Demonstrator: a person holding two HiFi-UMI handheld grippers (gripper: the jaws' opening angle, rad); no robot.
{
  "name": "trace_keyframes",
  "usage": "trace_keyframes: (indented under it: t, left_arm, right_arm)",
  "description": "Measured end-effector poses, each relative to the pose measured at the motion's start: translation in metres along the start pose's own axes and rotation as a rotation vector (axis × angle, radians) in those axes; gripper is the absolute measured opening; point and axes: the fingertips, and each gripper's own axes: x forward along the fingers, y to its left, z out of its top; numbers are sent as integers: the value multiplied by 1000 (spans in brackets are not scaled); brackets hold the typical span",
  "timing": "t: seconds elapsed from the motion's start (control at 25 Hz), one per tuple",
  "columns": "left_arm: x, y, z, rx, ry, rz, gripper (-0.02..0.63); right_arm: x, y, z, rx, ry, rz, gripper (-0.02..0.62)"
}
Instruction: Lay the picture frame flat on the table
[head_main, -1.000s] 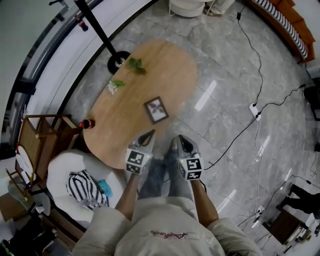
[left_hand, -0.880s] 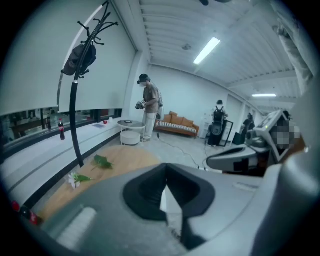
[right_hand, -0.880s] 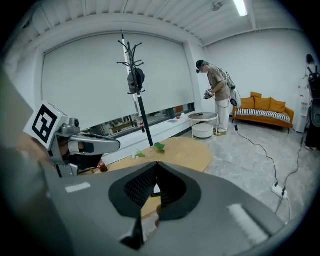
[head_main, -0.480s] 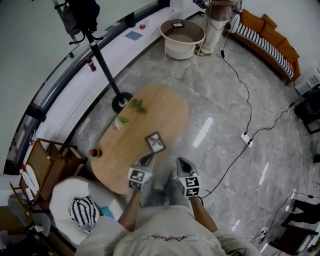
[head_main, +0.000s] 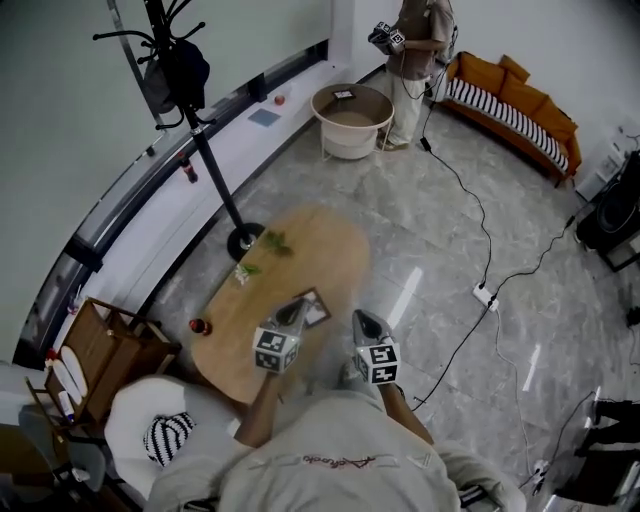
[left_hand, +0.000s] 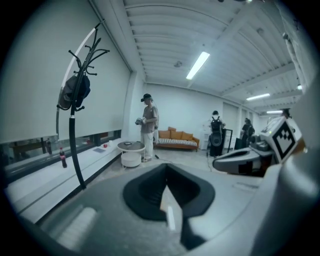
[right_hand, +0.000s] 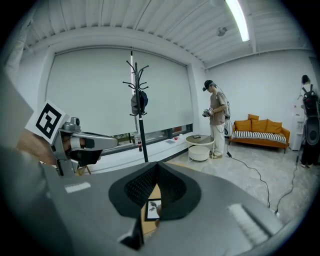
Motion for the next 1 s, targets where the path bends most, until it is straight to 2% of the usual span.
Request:
trace_keyframes:
  t: [0.28,0.4,1.0]
  left_arm:
    - [-16,-4,39,37,-95,3,2]
    - [-19,0,44,49,-115,3,2]
    - [-22,-38,34,45,-108,-32,2]
  right_arm:
    - [-22,4,30,-16,-105,-29,6]
    - [-21,7,37,-28,-130,-34,6]
    - [-50,6,24,-18,-133,-43,6]
